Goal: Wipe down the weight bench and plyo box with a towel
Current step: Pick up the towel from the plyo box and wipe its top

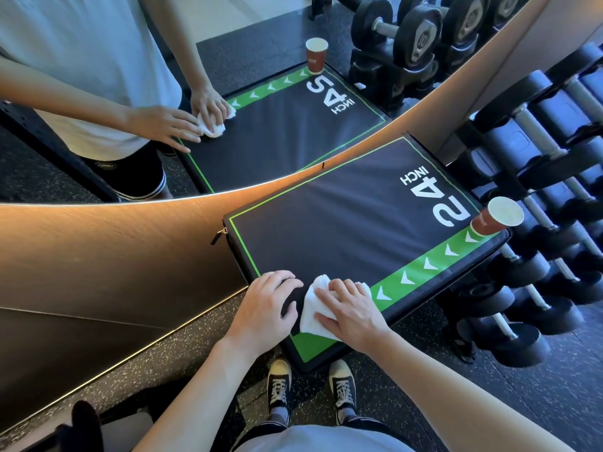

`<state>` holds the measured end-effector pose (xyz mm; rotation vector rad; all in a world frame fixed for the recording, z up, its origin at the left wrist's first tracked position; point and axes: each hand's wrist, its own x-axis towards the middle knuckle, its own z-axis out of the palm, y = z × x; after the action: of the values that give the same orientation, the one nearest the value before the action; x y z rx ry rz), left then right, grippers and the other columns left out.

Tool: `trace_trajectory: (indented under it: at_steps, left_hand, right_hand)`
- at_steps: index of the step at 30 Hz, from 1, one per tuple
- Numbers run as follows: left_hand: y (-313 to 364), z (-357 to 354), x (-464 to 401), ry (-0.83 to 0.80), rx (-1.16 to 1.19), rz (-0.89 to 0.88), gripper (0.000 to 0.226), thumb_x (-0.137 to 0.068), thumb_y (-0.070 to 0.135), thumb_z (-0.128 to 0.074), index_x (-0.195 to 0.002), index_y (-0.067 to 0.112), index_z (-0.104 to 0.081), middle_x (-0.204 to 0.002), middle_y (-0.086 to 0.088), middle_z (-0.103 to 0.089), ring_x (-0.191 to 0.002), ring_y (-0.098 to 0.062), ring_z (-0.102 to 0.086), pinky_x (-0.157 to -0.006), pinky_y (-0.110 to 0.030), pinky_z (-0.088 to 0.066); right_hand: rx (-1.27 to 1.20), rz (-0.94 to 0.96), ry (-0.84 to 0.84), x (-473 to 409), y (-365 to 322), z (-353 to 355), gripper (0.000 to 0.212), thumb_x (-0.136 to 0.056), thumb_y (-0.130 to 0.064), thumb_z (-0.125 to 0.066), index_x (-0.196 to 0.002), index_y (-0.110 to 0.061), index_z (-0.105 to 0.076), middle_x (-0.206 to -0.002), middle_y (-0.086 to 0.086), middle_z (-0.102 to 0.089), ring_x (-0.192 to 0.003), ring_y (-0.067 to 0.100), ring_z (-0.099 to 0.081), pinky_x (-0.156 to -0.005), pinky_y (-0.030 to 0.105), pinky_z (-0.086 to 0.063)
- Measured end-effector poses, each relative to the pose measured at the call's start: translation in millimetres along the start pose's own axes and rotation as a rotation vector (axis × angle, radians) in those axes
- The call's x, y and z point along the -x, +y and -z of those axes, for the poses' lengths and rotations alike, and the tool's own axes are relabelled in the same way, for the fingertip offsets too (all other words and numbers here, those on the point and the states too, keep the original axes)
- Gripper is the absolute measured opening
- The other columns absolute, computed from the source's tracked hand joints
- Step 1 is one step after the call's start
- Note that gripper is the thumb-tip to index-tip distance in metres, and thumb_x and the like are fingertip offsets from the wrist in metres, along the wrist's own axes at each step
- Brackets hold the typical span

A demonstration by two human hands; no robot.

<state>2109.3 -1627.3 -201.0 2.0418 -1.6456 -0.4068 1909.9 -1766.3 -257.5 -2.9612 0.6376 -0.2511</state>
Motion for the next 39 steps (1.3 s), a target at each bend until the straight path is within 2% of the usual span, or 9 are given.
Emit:
trace_trajectory:
  at_steps: [4,8,12,15,18,22,27,31,39]
  left_hand:
    - [-2.7,-0.5,-0.8,-0.019,-0.025,-0.012,0.04,-0.092,0.022,-0.063,-0.132,0.022,-0.065,-0.133,0.008,-0.058,-0.127,-0.013,-0.054,-0.109,-0.037,-0.047]
    - [-1.6,1.6,-2.6,-0.032,-0.019,-0.03,0.039,-0.093,0.022,-0.064,-0.132,0.023,-0.064,-0.133,0.009,-0.058,-0.128,-0.012,-0.053,-0.111,-0.036,-0.046]
    - [-1.2,8.4,-7.0,-0.036,0.0,-0.059,0.039,-0.093,0.022,-0.066,-0.132,0.024,-0.065,-0.133,0.01,-0.058,-0.128,-0.011,-0.053,-0.112,-0.035,-0.046]
    - [-0.2,15.1,-16.0,-0.034,0.018,-0.099,0.038,-0.093,0.022,-0.066,-0.131,0.024,-0.066,-0.132,0.011,-0.059,-0.127,-0.011,-0.053,-0.11,-0.035,-0.046]
    - [6.2,20.0,-30.6,-0.031,0.032,-0.16,0.037,-0.093,0.021,-0.067,-0.129,0.023,-0.067,-0.131,0.011,-0.06,-0.126,-0.012,-0.054,-0.11,-0.035,-0.046]
    - [20.4,18.1,-50.9,-0.052,0.061,-0.262,0.036,-0.091,0.022,-0.065,-0.128,0.022,-0.067,-0.13,0.009,-0.061,-0.124,-0.015,-0.055,-0.109,-0.038,-0.046]
    - [45.0,6.4,-67.0,-0.103,0.088,-0.39,0.036,-0.089,0.023,-0.065,-0.125,0.02,-0.069,-0.127,0.006,-0.063,-0.12,-0.02,-0.059,-0.104,-0.044,-0.05]
    - [71.8,-5.3,-70.2,-0.162,0.104,-0.481,0.037,-0.089,0.025,-0.062,-0.125,0.019,-0.069,-0.128,0.004,-0.064,-0.12,-0.023,-0.059,-0.103,-0.047,-0.05]
    - [155.3,-39.1,-52.2,-0.252,0.134,-0.636,0.038,-0.089,0.026,-0.063,-0.126,0.021,-0.069,-0.132,0.005,-0.063,-0.125,-0.022,-0.059,-0.107,-0.047,-0.05]
  right_hand:
    - [0.061,-0.004,0.011,-1.5,0.1,-1.6,0.035,-0.104,-0.05,-0.051,-0.118,-0.019,-0.062,-0.1,0.002,-0.054,-0.079,0.028,-0.049,-0.066,0.04,-0.039]
    - [0.007,-0.062,0.001,-7.2,3.7,0.1,0.034,-0.105,-0.048,-0.048,-0.113,-0.018,-0.06,-0.097,0.0,-0.054,-0.078,0.027,-0.053,-0.064,0.04,-0.044]
    - [-0.091,-0.231,0.053,-10.6,3.2,11.6,0.037,-0.105,-0.05,-0.044,-0.105,-0.017,-0.061,-0.091,-0.002,-0.055,-0.078,0.026,-0.058,-0.065,0.038,-0.048]
    - [-0.142,-0.368,0.109,-10.7,6.6,27.9,0.036,-0.105,-0.05,-0.045,-0.103,-0.017,-0.058,-0.087,-0.002,-0.053,-0.077,0.027,-0.058,-0.063,0.038,-0.044]
    - [-0.107,-0.459,0.177,-7.0,8.8,46.1,0.036,-0.105,-0.049,-0.045,-0.101,-0.016,-0.058,-0.087,-0.001,-0.055,-0.075,0.027,-0.058,-0.061,0.035,-0.038]
    - [-0.062,-0.579,0.231,5.6,8.6,66.1,0.038,-0.106,-0.05,-0.043,-0.102,-0.015,-0.058,-0.086,0.001,-0.057,-0.074,0.028,-0.058,-0.062,0.038,-0.043]
    - [-0.012,-0.745,0.344,36.3,4.0,84.9,0.032,-0.104,-0.042,-0.056,-0.093,-0.012,-0.056,-0.08,0.003,-0.056,-0.071,0.029,-0.057,-0.06,0.038,-0.043]
    - [0.003,-0.843,0.373,75.1,3.0,94.5,0.038,-0.106,-0.046,-0.049,-0.099,-0.01,-0.059,-0.086,0.005,-0.059,-0.077,0.03,-0.06,-0.063,0.041,-0.047]
    - [0.092,-0.997,0.404,180.4,-4.9,121.9,0.042,-0.104,-0.05,-0.047,-0.102,-0.01,-0.062,-0.083,0.002,-0.056,-0.069,0.027,-0.056,-0.061,0.04,-0.047]
